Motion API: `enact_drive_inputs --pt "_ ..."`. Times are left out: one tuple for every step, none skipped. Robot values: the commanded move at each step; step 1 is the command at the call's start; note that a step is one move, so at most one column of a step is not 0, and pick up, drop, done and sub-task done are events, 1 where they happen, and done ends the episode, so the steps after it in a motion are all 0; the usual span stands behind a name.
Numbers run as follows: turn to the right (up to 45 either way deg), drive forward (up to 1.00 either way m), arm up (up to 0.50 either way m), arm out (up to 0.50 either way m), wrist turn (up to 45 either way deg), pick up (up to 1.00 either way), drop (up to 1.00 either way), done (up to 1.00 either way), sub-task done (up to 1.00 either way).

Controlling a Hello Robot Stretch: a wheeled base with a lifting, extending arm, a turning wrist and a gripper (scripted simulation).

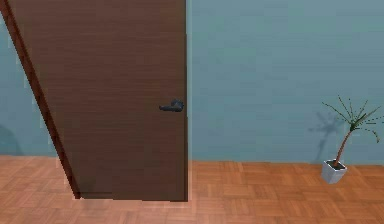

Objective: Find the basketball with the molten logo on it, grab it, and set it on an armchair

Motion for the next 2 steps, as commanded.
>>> enact_drive_inputs --pt "0.0 0.00 0.00 0.00 45.0 0.00 0.00 0.00 0.00" --pt "0.0 0.00 0.00 0.00 33.0 0.00 0.00 0.00 0.00"
